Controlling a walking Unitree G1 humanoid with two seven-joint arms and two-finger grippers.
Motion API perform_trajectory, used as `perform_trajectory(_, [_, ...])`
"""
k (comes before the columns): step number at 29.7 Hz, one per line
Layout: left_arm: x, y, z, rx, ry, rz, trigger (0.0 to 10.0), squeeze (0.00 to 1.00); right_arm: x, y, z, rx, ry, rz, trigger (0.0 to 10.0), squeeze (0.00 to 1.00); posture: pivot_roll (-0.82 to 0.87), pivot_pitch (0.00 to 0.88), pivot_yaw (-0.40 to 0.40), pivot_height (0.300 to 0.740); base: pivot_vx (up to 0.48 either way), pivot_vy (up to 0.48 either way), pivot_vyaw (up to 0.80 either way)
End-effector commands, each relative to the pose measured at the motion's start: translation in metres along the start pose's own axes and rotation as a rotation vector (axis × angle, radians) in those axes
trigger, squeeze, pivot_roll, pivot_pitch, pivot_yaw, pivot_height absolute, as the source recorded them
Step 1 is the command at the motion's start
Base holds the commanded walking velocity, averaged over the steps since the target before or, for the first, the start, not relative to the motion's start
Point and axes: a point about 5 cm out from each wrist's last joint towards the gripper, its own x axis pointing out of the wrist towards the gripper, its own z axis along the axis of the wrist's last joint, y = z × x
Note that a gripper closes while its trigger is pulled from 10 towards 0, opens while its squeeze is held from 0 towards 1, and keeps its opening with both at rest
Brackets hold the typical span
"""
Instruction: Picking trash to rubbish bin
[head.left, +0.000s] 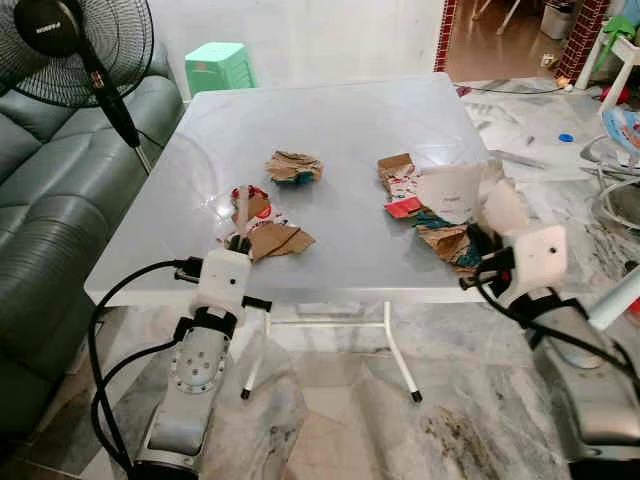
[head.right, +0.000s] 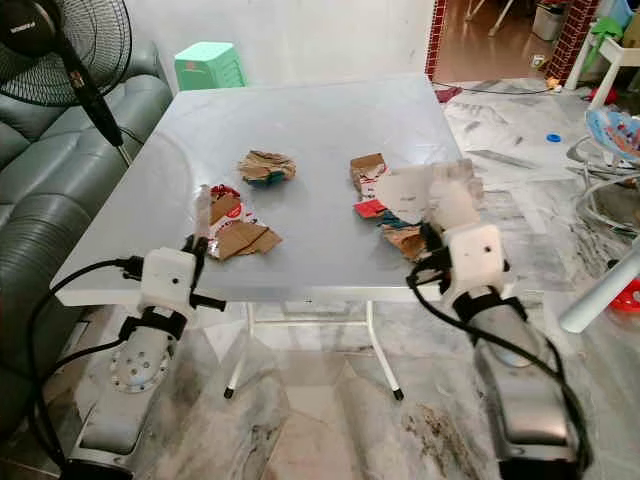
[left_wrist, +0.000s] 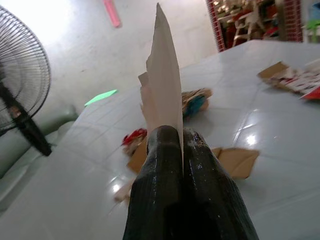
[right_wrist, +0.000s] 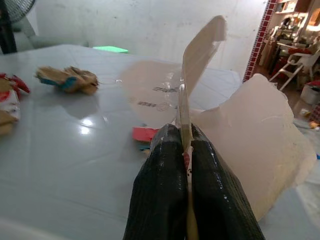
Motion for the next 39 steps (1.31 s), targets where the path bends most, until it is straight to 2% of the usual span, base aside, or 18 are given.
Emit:
perform_trajectory(1, [0.001, 0.006, 0.000, 0.003, 0.001, 0.021, 10.0, 0.00, 0.000, 0.004, 0.008, 0.008, -0.026, -0.019, 10.0, 0.00, -0.04, 0.000, 0.082, 0.740, 0.000, 0.000, 0.00])
perform_trajectory(6, [-0.002, 0.012, 0.002, -0.025, -0.011, 0.066, 10.0, 0.00, 0.003, 0.005, 0.006, 0.048, -0.035, -0.104, 10.0, 0.00, -0.04, 0.000, 0.069, 0.740, 0.000, 0.000, 0.00])
perform_trajectory(10, [-0.001, 0.011, 0.002, -0.032, -0.020, 0.064, 10.0, 0.00, 0.011, 0.006, 0.010, 0.066, -0.053, -0.120, 10.0, 0.00, -0.04, 0.000, 0.053, 0.740, 0.000, 0.000, 0.00])
perform_trajectory(13, [0.003, 0.010, 0.008, -0.023, -0.039, 0.067, 10.0, 0.00, 0.018, 0.006, 0.019, 0.043, -0.081, -0.104, 10.0, 0.00, -0.03, 0.000, 0.044, 0.740, 0.000, 0.000, 0.00])
perform_trajectory(15, [0.005, 0.013, 0.010, -0.044, -0.042, 0.090, 10.0, 0.00, 0.021, 0.002, 0.021, 0.049, -0.078, -0.116, 10.0, 0.00, -0.04, 0.004, 0.045, 0.740, 0.000, 0.000, 0.00])
perform_trajectory(29, [0.010, 0.003, 0.015, -0.098, -0.051, 0.065, 10.0, 0.00, 0.021, -0.004, 0.023, 0.058, -0.064, -0.156, 10.0, 0.00, -0.07, 0.033, 0.046, 0.740, 0.000, 0.000, 0.00])
perform_trajectory(39, [0.007, 0.005, 0.010, -0.132, -0.024, 0.078, 10.0, 0.00, 0.024, -0.002, 0.021, 0.055, -0.037, -0.140, 10.0, 0.00, -0.07, 0.033, 0.033, 0.740, 0.000, 0.000, -0.73])
